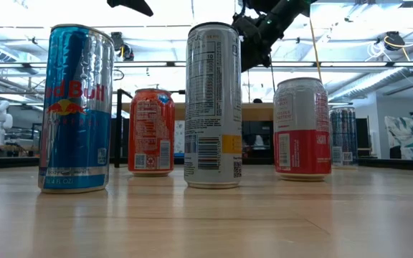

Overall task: Place canned beverage on shelf
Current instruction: Put the middle right white-yellow soda can aligned with the other white-yellow can on the shelf, then put the middle pink-white soda can on the shelf

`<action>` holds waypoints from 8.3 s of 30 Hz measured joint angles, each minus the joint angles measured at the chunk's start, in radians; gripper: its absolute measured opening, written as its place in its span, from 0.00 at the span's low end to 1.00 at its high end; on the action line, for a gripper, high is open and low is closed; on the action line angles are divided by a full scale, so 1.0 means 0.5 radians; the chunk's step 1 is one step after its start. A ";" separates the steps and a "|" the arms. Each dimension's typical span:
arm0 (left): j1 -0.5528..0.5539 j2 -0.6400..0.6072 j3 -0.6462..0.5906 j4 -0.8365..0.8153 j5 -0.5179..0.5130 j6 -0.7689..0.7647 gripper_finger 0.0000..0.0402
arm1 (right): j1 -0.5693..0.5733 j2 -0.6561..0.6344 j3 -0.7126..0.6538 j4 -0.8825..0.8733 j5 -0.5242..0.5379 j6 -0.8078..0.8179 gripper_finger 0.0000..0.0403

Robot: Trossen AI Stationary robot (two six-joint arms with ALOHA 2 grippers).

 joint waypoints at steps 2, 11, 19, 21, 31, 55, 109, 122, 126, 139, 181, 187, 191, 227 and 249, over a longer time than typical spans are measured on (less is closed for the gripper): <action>-0.001 0.000 0.000 0.000 0.000 0.005 0.85 | -0.003 -0.004 0.000 0.031 0.004 -0.009 0.00; -0.001 0.000 0.000 0.000 0.028 0.013 0.85 | -0.018 -0.003 0.001 0.123 0.043 -0.076 0.00; 0.000 0.000 0.000 0.000 0.028 0.013 0.85 | -0.041 0.005 0.001 0.144 0.072 -0.096 0.00; 0.000 0.000 0.000 0.000 0.028 0.014 0.85 | -0.046 0.007 0.001 0.153 0.071 -0.097 0.00; 0.000 0.000 0.000 0.000 0.029 0.002 0.85 | -0.063 0.040 0.002 0.263 0.095 -0.108 0.00; 0.000 0.000 0.000 0.000 0.030 0.016 0.85 | -0.138 0.019 0.002 0.117 0.072 -0.120 0.00; -0.126 0.010 -0.130 -0.022 0.311 -0.109 0.85 | 0.309 -0.359 0.224 -0.710 -0.110 0.594 0.00; -0.135 0.348 -0.132 -0.504 0.295 -0.539 0.85 | 0.527 -0.359 0.224 -0.773 -0.107 0.816 0.00; -0.186 0.435 -0.134 -0.497 0.318 -0.523 0.85 | 0.592 -0.359 0.224 -0.786 -0.106 0.841 0.00; -0.241 0.462 -0.133 -0.121 0.334 -0.753 0.85 | 0.629 -0.359 0.224 -1.103 -0.103 0.915 0.00; -0.424 0.501 -0.140 -0.401 0.083 -0.845 0.85 | 0.645 -0.359 0.224 -1.389 0.010 0.560 0.00; -0.449 0.502 -0.140 -0.148 0.044 -0.810 0.85 | 0.645 -0.359 0.224 -1.408 0.008 0.289 0.00; -0.511 0.502 -0.140 -0.048 -0.019 -0.789 0.85 | 0.644 -0.359 0.224 -1.408 0.005 0.104 0.00; -0.312 0.653 -0.142 -0.158 0.162 -0.886 0.96 | 0.643 -0.387 0.223 -1.446 -0.357 -0.524 0.00; -0.304 0.931 -0.142 -0.103 0.136 -0.683 0.99 | 0.621 -0.394 0.223 -1.443 -0.365 -0.578 0.00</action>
